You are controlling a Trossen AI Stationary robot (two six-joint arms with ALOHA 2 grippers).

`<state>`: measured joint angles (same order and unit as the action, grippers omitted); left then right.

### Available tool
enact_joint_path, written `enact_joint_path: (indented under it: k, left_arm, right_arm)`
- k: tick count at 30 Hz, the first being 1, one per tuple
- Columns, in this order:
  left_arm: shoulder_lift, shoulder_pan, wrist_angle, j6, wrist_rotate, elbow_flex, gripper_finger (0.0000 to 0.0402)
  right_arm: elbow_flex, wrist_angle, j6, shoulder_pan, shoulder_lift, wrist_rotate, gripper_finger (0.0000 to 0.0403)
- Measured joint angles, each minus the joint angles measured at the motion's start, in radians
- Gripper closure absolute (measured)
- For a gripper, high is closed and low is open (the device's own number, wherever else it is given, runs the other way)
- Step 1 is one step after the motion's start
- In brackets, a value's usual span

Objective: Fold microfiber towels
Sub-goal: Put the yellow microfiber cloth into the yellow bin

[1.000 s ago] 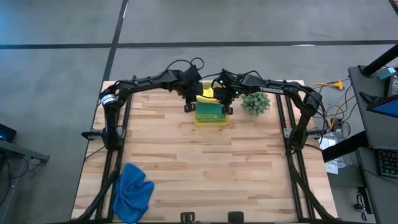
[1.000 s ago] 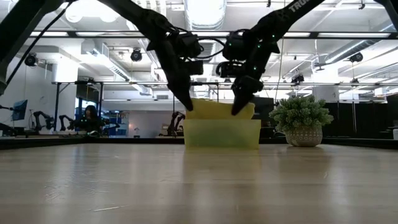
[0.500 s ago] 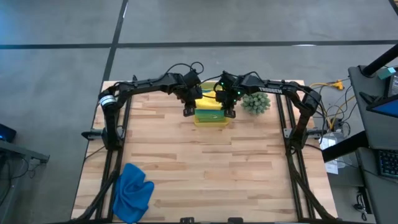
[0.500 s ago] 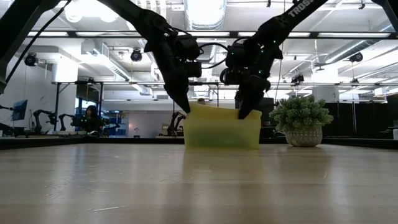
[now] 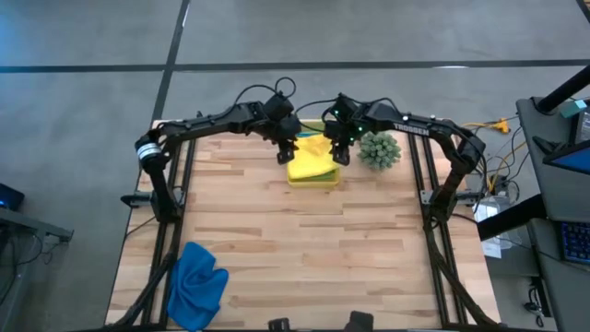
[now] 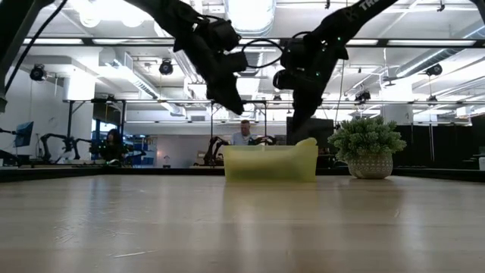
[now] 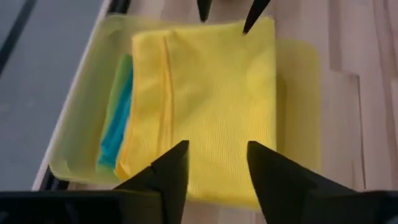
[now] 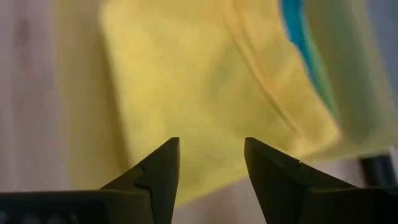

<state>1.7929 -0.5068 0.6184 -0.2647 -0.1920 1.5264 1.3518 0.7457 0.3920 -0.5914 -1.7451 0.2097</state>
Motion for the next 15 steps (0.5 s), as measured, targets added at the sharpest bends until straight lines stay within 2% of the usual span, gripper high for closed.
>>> enact_joint_path:
  k: [4,10,15]
  left_arm:
    - [0.044,0.000,-0.024,0.050,-0.013,0.000,0.0306]
    - [0.105,0.005,-0.032,0.050,-0.064,0.000,0.0390]
    - [0.142,0.002,-0.039,0.049,-0.047,0.000,0.0391]
  right_arm:
    - [0.000,0.031,-0.020,-0.010,0.000,-0.003,0.0254]
    - [-0.042,0.045,-0.025,0.021,-0.017,0.048,0.0306]
    - [-0.058,0.016,-0.055,0.045,-0.066,0.023,0.0355]
